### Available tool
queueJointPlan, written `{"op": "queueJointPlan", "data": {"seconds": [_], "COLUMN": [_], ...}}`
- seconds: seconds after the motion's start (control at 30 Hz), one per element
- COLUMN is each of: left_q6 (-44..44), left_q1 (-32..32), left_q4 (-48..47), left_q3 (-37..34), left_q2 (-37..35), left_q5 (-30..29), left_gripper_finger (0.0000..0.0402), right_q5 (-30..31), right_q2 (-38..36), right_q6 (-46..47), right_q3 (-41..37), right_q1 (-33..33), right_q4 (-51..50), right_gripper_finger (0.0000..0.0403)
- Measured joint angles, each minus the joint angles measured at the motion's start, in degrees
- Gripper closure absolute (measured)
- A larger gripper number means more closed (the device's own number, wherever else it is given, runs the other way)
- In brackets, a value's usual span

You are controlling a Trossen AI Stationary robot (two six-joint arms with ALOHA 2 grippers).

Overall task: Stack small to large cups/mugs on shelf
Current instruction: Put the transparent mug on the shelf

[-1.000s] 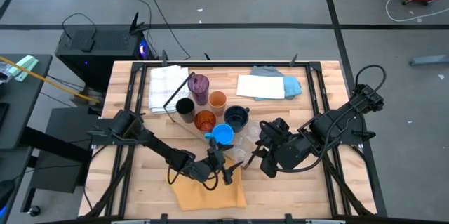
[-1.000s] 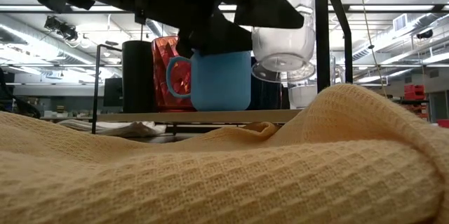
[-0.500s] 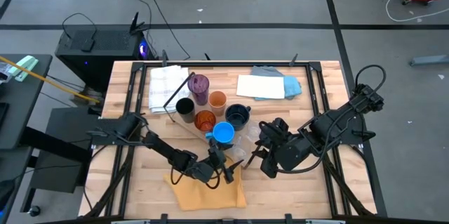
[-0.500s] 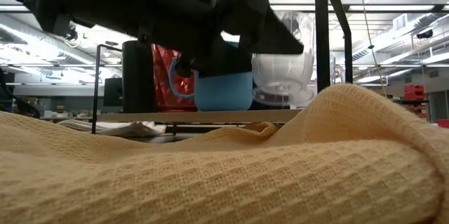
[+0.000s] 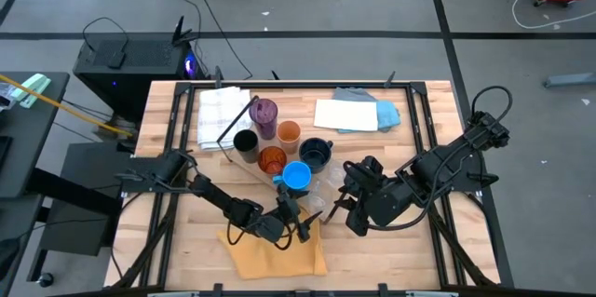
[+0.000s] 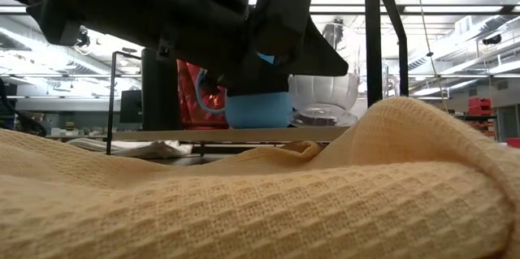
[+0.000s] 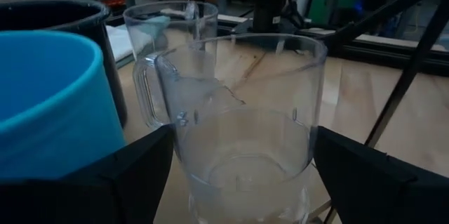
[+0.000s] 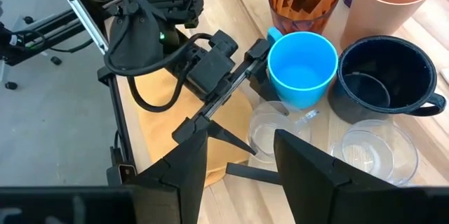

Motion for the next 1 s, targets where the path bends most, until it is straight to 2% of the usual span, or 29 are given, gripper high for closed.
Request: {"op": "queueJointPlan", "data": {"seconds": [0.5,1.0], "left_q6": [-5.3,-5.4], "left_q1": [1.0,-0.1], "left_q4": [-0.8,-0.8], "left_q3": [0.0,0.0], "left_q2": [0.0,0.0], "left_q5": [3.0,2.7], "left_gripper_finger": [0.0038,0.0026], "right_q5": [0.0,0.0], "right_q2": [0.0,0.0], "right_q6": [-0.1,-0.4], "right_q3": [0.0,0.0], "right_q1": [0.0,0.0], "right_q4": [0.0,0.0], "right_gripper_finger": [0.0231,0.0231]}}
